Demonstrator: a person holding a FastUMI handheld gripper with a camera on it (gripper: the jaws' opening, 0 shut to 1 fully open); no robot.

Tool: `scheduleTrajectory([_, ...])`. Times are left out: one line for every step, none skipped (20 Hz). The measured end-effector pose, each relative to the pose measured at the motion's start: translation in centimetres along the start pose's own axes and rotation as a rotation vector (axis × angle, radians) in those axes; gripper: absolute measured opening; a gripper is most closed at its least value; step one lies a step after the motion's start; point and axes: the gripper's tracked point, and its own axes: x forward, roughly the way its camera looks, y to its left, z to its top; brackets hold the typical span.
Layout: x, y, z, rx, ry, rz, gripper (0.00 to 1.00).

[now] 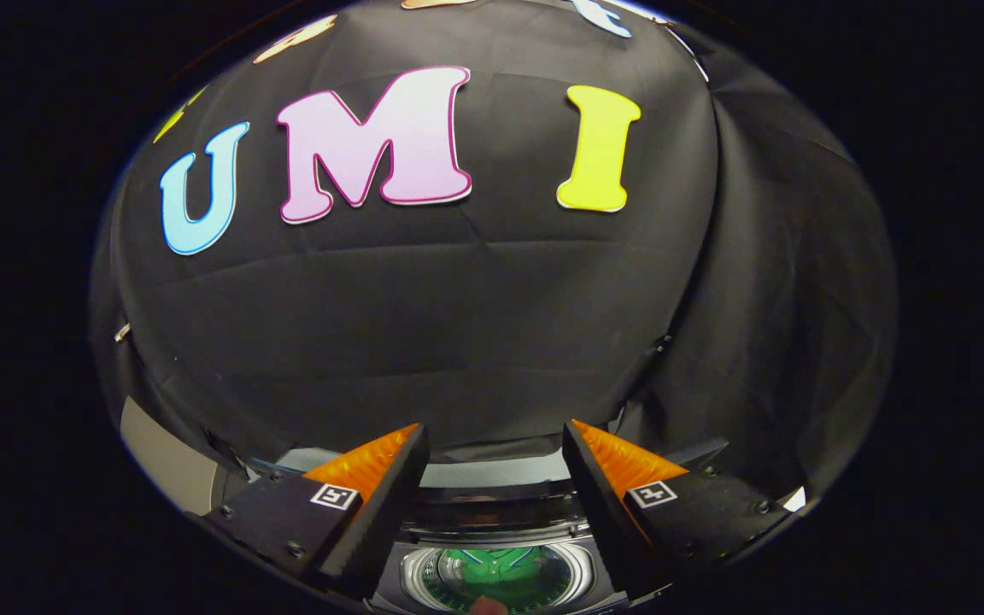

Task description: Put the clothes into the washing machine and then close the washing machine lid.

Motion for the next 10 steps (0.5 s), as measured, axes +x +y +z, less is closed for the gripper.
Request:
scheduleTrajectory([0.6,0.0,-0.3,-0.005,0.008,-0.007,0.98])
scheduleTrajectory([1.1,0.0,-0.6,-0.004,0.019,-0.015,0.98])
scheduleTrajectory([1.5,-0.1,-1.1,0.001,0.032,-0.017,0.99])
scheduleTrajectory([1.7,0.0,-1.5,0.007,0.04,-0.014,0.99])
scheduleTrajectory([1.9,0.1,-1.4,0.014,0.035,0.005,0.99])
scheduleTrajectory([1.9,0.1,-1.6,0.01,0.033,0.018,0.99])
scheduleTrajectory([1.9,-0.1,-1.8,0.005,0.03,0.017,0.99])
scheduleTrajectory([1.9,0.0,-1.6,0.007,0.019,0.013,0.99])
scheduleTrajectory([1.8,0.1,-1.5,0.005,0.01,0.01,0.99])
scheduleTrajectory([1.6,0.0,-1.5,0.006,-0.002,0.006,0.99])
